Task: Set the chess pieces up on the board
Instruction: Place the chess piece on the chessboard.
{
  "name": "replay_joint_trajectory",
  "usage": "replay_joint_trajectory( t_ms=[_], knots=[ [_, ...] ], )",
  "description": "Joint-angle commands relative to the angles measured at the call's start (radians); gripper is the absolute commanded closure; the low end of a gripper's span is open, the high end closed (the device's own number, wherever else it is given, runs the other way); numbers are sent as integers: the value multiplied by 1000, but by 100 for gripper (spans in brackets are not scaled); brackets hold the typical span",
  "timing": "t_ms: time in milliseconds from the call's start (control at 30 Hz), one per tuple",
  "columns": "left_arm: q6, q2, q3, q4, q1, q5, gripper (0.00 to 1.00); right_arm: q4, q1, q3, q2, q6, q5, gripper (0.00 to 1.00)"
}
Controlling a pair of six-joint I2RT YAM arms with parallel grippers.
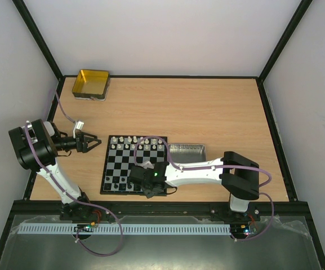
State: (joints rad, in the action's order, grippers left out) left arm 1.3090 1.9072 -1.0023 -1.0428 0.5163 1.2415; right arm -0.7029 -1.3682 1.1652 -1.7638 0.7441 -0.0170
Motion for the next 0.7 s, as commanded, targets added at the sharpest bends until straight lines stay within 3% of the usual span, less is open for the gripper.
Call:
replay_joint_trajectory(
  t_ms=[0,67,133,467,667],
  knots=[
    [48,12,-16,-18,8,35,0,5,3,-17,8,11,8,75],
    [49,11,-15,-18,7,36,0,11,3,-23,13,16,6,66],
    [50,11,-14,-18,8,37,0,12,1,-27,20,20,9,65],
    [58,18,-18,-28,7,37,0,17,0,-36,51,44,36,73],
    [61,19,-21,-32,8,37,0,22,0,-48,78,48,43,72]
  ],
)
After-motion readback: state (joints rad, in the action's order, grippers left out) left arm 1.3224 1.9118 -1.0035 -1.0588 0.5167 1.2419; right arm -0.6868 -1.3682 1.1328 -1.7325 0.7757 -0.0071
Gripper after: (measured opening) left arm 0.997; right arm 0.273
